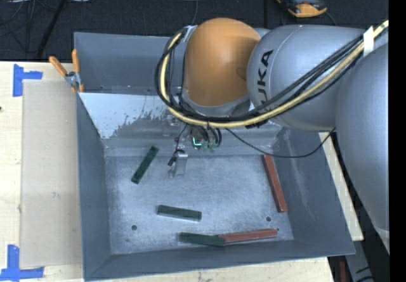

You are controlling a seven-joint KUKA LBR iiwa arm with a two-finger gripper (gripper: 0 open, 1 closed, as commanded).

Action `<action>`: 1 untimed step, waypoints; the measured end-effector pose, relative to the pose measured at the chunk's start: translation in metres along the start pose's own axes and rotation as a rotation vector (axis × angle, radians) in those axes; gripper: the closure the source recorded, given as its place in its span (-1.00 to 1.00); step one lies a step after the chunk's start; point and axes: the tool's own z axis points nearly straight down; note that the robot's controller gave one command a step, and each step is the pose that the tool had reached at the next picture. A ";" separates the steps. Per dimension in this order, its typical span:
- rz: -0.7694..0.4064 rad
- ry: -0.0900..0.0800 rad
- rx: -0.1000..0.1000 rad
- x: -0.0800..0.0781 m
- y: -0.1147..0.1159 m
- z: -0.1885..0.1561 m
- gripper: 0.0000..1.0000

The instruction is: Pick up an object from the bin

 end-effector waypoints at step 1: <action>-0.219 0.001 0.001 0.067 -0.022 0.092 -1.00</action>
Offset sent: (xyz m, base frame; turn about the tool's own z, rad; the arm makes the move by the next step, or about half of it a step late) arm -0.0649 -0.0216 -0.0874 -0.2187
